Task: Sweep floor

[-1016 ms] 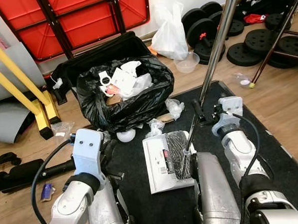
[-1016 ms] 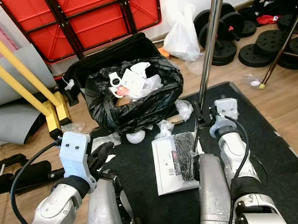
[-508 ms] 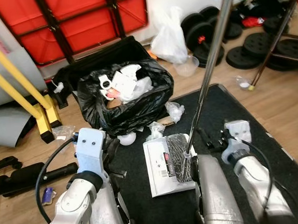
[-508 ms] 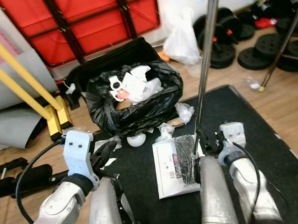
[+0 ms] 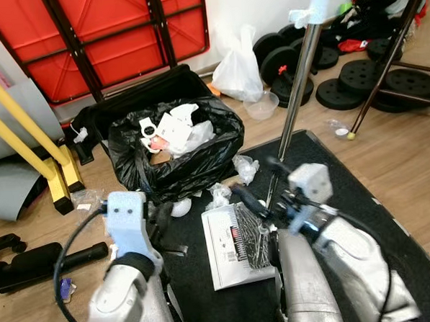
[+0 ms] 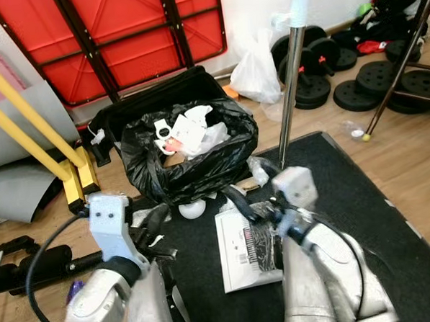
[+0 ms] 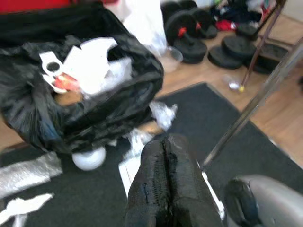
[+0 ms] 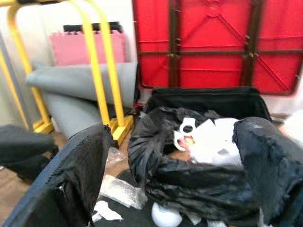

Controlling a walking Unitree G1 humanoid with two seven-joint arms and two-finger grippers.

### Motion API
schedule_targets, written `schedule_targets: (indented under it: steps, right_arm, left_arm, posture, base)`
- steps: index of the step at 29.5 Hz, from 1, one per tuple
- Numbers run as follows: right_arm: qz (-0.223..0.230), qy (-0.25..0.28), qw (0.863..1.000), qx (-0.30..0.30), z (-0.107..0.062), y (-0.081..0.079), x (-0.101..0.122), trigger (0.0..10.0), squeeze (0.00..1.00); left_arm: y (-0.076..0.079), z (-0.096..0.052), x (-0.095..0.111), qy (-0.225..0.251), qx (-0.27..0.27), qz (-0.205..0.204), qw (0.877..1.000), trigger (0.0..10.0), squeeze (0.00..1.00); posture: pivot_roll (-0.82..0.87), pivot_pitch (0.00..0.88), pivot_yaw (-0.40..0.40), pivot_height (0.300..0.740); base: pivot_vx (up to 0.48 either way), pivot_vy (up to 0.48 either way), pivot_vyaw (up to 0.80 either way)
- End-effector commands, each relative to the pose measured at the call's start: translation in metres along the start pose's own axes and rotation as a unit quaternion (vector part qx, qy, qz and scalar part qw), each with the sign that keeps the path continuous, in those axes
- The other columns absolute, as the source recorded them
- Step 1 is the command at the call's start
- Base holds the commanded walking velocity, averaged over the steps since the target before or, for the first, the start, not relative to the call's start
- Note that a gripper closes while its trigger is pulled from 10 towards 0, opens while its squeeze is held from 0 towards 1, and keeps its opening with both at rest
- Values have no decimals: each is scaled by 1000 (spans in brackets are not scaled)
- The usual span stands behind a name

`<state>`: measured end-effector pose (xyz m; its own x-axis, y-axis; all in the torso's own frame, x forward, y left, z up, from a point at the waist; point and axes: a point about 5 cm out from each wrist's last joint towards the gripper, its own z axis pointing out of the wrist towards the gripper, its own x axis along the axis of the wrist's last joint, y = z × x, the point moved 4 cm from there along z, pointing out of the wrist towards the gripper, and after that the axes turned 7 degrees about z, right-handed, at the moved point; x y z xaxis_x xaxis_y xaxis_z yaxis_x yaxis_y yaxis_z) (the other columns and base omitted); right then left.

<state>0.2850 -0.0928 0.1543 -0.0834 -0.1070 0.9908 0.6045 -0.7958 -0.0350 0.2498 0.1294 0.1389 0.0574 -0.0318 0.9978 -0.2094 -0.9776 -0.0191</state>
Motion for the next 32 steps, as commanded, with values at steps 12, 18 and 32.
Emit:
schedule_targets:
  steps: [12, 18, 32]
  right_arm:
    - [-35, -28, 999, 3, 8, 9, -7, 10000, 0]
    - [-33, -32, 999, 6, 15, 11, -10, 10000, 0]
    - [-22, -34, 999, 8, 18, 12, -12, 10000, 0]
  left_arm:
    - [-6, 21, -3, 39, 22, -16, 999, 10000, 0]
    - [1, 27, 1, 45, 2, -17, 999, 10000, 0]
    - [0, 31, 0, 50, 11, 3, 999, 10000, 0]
  posture:
    - [-112, 0, -21, 530]
    - [-132, 0, -8, 550]
    - [-131, 0, -9, 595]
  base:
    - [0, 0, 0]
    - [0, 0, 0]
    - [-103, 0, 0]
